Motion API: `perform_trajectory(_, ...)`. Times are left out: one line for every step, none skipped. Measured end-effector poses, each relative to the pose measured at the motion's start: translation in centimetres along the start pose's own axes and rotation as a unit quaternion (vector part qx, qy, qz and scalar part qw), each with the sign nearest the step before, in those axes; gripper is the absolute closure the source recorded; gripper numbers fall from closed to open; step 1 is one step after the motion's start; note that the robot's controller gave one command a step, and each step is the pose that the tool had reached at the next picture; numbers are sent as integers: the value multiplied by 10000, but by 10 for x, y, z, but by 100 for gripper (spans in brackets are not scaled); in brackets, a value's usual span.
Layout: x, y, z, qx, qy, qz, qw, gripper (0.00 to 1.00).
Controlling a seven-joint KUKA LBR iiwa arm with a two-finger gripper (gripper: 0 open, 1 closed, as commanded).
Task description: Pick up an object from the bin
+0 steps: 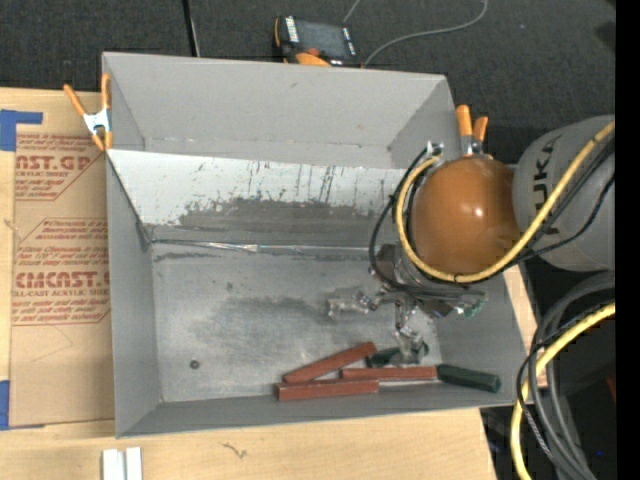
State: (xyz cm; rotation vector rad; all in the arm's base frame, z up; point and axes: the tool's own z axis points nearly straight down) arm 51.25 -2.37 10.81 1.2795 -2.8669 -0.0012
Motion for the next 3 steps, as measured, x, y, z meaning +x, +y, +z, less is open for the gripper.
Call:
perform_trajectory(17,23,39,26,-36,82,10000,0)
perform_trajectory(16,23,37,29,-50,96,9999,100)
perform_trajectory(-5,-14,-177,50,-50,103,9999,100)
